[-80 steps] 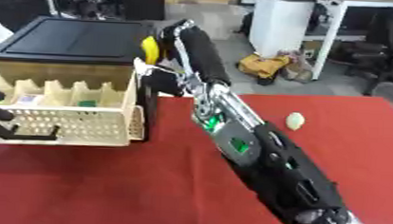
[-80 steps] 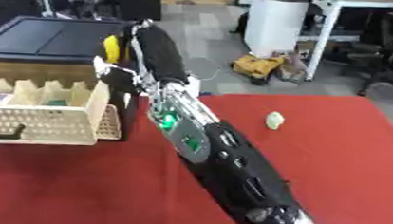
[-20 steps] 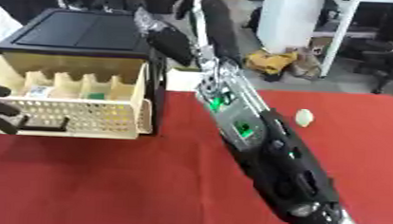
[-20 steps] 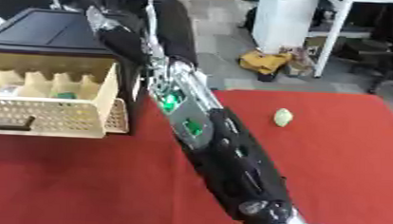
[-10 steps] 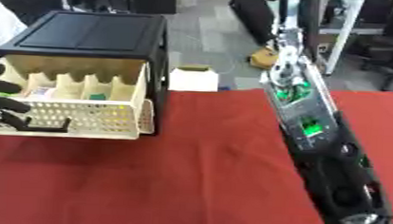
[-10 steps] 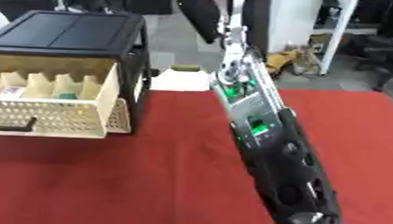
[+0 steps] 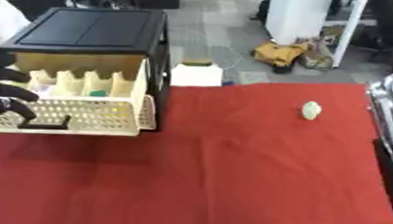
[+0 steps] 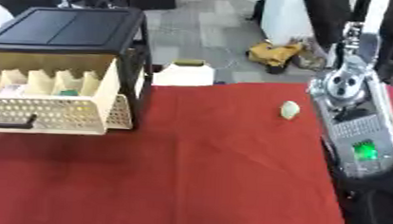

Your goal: Pick up objects from table and place into drawer.

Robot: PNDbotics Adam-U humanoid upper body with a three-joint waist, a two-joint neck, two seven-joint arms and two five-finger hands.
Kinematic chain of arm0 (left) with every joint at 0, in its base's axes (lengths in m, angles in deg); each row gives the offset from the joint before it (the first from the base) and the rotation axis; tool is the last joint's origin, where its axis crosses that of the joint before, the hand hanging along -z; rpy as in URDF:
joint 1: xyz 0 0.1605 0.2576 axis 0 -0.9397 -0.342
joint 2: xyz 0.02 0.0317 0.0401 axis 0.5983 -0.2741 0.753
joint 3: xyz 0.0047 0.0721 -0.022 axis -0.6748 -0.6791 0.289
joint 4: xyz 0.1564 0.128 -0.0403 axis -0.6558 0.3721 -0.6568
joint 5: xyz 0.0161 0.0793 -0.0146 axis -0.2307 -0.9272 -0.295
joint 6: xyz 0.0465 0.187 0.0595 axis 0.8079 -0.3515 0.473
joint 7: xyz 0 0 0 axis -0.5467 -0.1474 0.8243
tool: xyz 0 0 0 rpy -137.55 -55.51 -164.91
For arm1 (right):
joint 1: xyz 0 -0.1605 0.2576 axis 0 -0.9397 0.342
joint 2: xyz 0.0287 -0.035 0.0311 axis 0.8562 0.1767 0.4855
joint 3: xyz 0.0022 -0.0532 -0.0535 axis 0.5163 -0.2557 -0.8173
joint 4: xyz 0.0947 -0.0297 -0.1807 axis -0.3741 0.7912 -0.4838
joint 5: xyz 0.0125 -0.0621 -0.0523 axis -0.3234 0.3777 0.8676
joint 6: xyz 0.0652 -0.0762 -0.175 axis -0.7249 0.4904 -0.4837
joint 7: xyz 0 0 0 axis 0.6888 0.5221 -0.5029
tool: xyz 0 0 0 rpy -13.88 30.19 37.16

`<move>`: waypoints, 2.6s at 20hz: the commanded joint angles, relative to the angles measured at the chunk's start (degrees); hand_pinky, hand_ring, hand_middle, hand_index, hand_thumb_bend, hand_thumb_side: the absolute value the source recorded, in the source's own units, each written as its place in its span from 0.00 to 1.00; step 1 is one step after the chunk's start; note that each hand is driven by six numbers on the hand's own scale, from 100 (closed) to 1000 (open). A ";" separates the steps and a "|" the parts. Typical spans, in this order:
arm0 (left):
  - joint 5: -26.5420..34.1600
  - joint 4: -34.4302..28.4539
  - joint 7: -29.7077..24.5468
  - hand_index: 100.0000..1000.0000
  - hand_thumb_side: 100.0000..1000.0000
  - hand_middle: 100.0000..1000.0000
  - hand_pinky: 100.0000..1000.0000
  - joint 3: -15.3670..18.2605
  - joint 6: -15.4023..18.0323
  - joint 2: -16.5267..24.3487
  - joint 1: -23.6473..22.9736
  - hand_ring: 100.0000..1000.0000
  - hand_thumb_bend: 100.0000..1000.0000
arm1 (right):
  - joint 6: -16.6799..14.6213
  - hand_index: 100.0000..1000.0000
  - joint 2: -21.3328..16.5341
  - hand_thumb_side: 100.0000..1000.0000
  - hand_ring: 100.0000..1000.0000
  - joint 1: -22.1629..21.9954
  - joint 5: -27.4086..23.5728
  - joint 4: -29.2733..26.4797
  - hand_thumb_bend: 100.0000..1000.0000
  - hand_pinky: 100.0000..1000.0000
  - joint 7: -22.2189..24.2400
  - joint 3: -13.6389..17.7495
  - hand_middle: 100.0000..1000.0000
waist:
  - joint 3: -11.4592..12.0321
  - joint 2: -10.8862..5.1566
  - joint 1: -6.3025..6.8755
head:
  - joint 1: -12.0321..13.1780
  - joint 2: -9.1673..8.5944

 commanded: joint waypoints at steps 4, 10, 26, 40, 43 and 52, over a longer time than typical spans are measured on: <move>-2.67 -0.73 0.80 0.67 1.00 0.46 0.29 0.71 2.76 8.24 2.39 0.43 0.00 | -5.00 0.79 -3.35 0.58 0.73 -3.08 -2.22 -1.44 0.00 0.62 -1.95 2.78 0.58 | -0.31 -0.74 0.53 | 0.51 1.33; -6.53 -0.73 0.46 0.66 1.00 0.43 0.26 0.55 6.50 18.12 2.50 0.42 0.00 | -4.81 0.78 -3.61 0.54 0.75 -7.26 -4.48 -1.44 0.00 0.66 -3.54 4.58 0.58 | -0.70 -0.57 1.02 | 0.97 1.70; -13.85 -0.73 -36.67 0.74 1.00 0.43 0.17 -3.72 10.86 39.25 -1.37 0.38 0.00 | -3.93 0.77 -6.55 0.57 0.75 -11.16 -6.48 -1.44 0.01 0.67 -1.06 7.02 0.56 | -2.31 -0.37 1.04 | 2.80 4.10; -13.17 -0.73 -53.51 0.82 1.00 0.55 0.28 -8.15 3.61 42.05 -1.31 0.54 0.00 | -4.80 0.77 -6.52 0.57 0.75 -11.32 -6.78 -1.44 0.01 0.67 -0.69 7.55 0.55 | -3.17 0.19 0.74 | 4.53 5.03; -13.87 -0.73 -54.32 0.85 1.00 0.55 0.28 -8.33 2.30 42.13 -1.43 0.55 0.00 | -5.45 0.77 -6.48 0.57 0.75 -11.36 -7.11 -1.44 0.02 0.67 -0.37 7.69 0.55 | -3.41 0.42 0.63 | 4.89 4.92; -15.55 -0.73 -55.30 0.87 1.00 0.55 0.28 -8.35 0.72 42.51 -1.28 0.55 0.00 | -5.76 0.77 -6.30 0.57 0.75 -11.54 -7.34 -1.44 0.01 0.68 -0.83 8.39 0.55 | -4.18 1.06 -0.09 | 5.07 4.39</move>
